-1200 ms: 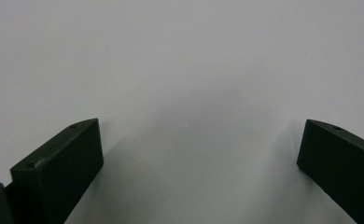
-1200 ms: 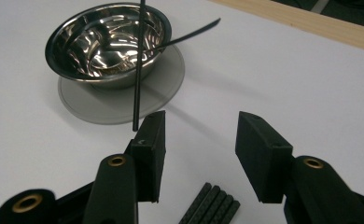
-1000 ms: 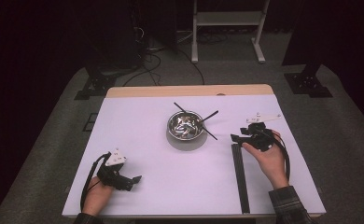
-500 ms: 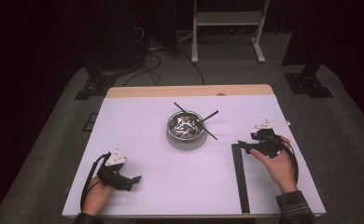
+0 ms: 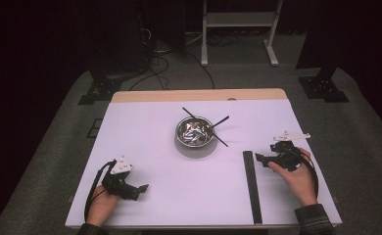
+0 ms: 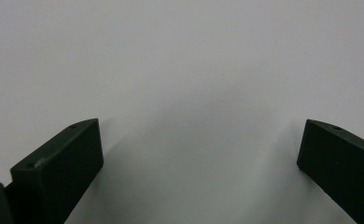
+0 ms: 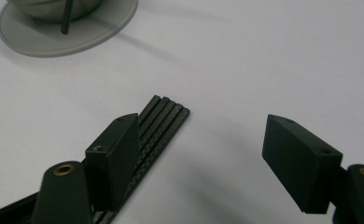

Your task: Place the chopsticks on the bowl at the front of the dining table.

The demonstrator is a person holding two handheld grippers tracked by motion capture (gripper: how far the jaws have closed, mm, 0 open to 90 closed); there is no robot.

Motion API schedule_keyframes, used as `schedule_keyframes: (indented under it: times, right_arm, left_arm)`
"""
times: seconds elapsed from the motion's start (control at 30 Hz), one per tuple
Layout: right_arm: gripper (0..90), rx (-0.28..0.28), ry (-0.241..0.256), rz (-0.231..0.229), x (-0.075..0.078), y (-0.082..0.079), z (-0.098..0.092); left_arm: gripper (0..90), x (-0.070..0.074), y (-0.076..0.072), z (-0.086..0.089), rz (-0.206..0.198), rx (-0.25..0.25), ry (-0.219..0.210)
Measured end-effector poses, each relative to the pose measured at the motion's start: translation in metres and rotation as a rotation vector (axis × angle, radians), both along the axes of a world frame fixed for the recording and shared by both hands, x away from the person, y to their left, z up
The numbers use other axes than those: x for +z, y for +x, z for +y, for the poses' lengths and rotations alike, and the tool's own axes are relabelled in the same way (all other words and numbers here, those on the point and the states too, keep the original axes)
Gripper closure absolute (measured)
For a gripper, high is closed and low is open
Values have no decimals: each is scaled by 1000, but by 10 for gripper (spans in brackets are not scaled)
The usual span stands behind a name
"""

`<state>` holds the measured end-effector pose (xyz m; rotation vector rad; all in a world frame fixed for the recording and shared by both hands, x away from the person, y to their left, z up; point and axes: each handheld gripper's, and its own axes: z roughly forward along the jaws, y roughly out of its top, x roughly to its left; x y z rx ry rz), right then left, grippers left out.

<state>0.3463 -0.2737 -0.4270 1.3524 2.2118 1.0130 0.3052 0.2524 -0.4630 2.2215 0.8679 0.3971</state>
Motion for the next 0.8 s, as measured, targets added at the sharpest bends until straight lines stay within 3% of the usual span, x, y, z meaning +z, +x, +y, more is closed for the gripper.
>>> schedule_keyframes:
  times: [0.33, 0.8]
  right_arm:
    - [264, -1, -4, 30, -15, 9, 3]
    - [264, 9, -39, 56, -25, 15, 12]
  left_arm:
    - [0, 0, 0, 0, 0, 1, -2]
    - [0, 0, 0, 0, 0, 1, -2]
